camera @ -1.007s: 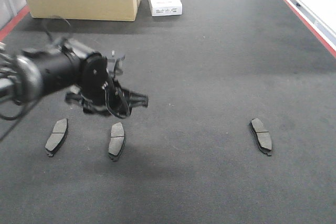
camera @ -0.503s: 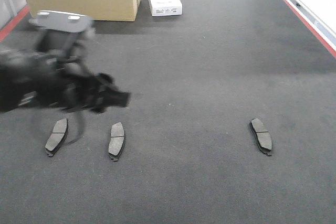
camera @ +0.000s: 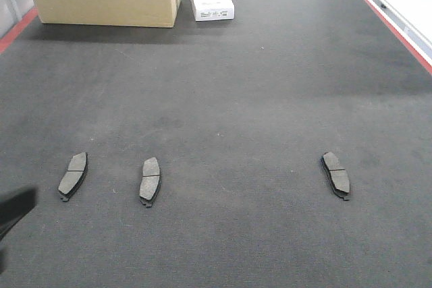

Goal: Move and align brake pads A on conveyor
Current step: 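Open the left gripper and lift it away from the pad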

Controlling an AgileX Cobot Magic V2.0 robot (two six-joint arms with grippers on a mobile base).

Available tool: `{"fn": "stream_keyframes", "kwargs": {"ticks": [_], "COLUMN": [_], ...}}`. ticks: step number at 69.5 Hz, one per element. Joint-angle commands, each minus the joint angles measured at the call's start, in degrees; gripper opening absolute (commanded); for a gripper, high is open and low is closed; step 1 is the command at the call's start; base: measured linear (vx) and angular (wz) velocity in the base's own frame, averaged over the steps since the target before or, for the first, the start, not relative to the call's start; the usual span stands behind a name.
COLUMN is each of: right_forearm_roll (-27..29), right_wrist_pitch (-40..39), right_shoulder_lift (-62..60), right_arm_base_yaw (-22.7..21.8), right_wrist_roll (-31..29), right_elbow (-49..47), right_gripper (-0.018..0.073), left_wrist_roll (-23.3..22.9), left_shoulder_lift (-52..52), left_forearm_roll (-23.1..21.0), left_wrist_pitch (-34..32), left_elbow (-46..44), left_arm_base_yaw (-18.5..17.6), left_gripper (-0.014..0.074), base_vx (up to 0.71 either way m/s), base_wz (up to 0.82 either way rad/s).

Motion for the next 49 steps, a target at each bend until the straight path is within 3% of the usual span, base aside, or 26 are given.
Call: {"fn": "stream_keyframes", "kwargs": {"ticks": [1, 21, 49], "right_forearm_roll": [-1.22, -1.22, -1.22], "right_wrist_pitch": [-5.06, -5.06, -5.06], "right_shoulder_lift": [0.32, 0.32, 0.32], "right_arm_base_yaw": [-0.01, -0.01, -0.01], "right_wrist_roll": [-0.21, -0.21, -0.21], "right_elbow": [-1.81, -1.81, -1.81], "right_gripper": [-0.0004, -0.0004, -0.0004], "left_wrist_roll": [0.36, 0.56, 0.5], "left_shoulder_lift": [-6.85, -18.65, -19.33], "left_forearm_roll": [1.12, 1.39, 1.29], "left_wrist_pitch": [-3.86, -4.14, -3.12], "left_elbow": [2.95, 10.62, 10.69], "left_arm_base_yaw": [-0.25, -0.25, -0.25], "left_gripper": [0.0422, 0.0422, 0.0422], "base_vx": [0.0, 0.0, 0.0], "base_wz": [0.0, 0.0, 0.0]}}
